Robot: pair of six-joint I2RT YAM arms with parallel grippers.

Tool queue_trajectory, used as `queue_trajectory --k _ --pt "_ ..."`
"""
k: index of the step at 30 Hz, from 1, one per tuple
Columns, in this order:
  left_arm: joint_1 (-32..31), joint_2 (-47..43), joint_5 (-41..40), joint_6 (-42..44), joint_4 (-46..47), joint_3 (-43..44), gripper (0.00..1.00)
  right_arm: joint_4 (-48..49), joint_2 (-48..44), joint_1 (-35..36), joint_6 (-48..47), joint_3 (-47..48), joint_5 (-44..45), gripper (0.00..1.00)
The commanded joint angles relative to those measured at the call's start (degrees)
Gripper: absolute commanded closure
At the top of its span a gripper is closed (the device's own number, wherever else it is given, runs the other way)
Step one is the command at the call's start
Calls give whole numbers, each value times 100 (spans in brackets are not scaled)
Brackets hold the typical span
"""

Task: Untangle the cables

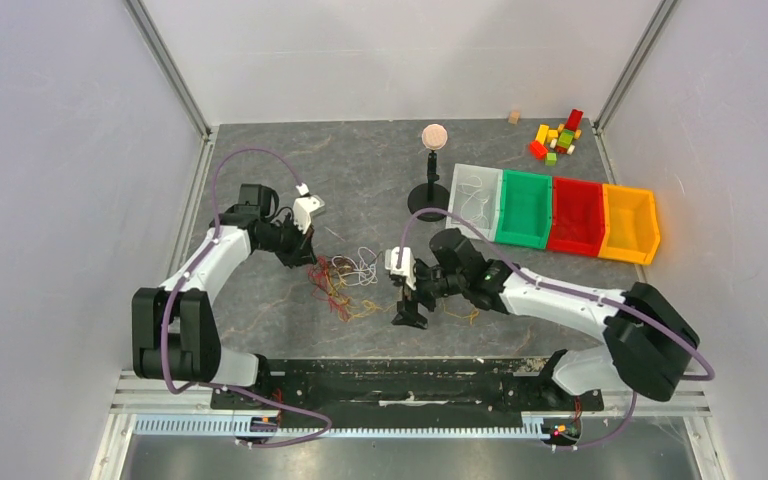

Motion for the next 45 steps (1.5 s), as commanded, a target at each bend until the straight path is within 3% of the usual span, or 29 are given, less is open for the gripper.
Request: queue_trajectory --k 1,9,12,13,15,17,19,22,26,31,35,37,40,42,45 --pt "6 55 215 -171 67 261 92 1912 339 146 133 -398 -139 13" --pt "55 60 196 -373 97 417 91 2780 1568 340 297 -270 -247 29" --pt "143 82 267 -531 94 534 91 2970 1697 390 339 -369 -168 44" --pt "228 70 353 -586 97 599 90 3046 1674 391 350 -451 -125 55" --pt "618 -50 878 -559 7 733 76 3073 1618 387 358 -571 -60 78" --pt "890 -304 1349 -466 -17 821 50 3102 1524 378 494 -637 27 100" --pt "934 -602 1423 -315 -6 843 37 3143 1456 348 756 -580 88 100" --pt "916 -1196 1871 282 -295 705 26 3135 1352 223 1290 -313 92 100" --pt "30 -2020 1897 317 -97 -135 23 2940 1112 154 1769 92 202 100" --pt "-1455 -2929 1039 -1692 2722 -1621 22 2976 723 154 2204 195 266 100" --pt "-2355 -2503 -91 -2239 3909 -1891 21 2949 424 155 2270 257 258 100" --pt "-2349 -2047 -497 -2555 4096 -1817 26 2905 209 155 2259 273 224 100" --pt "-2013 -1564 -562 -2737 4196 -1805 52 2832 -230 152 2362 281 358 100" --pt "-1665 -1363 -426 -2901 4252 -1888 63 2803 -568 99 2418 319 593 100" --pt "-1172 -1174 -207 -2813 3817 -1783 65 2683 -988 -218 2616 595 927 100"
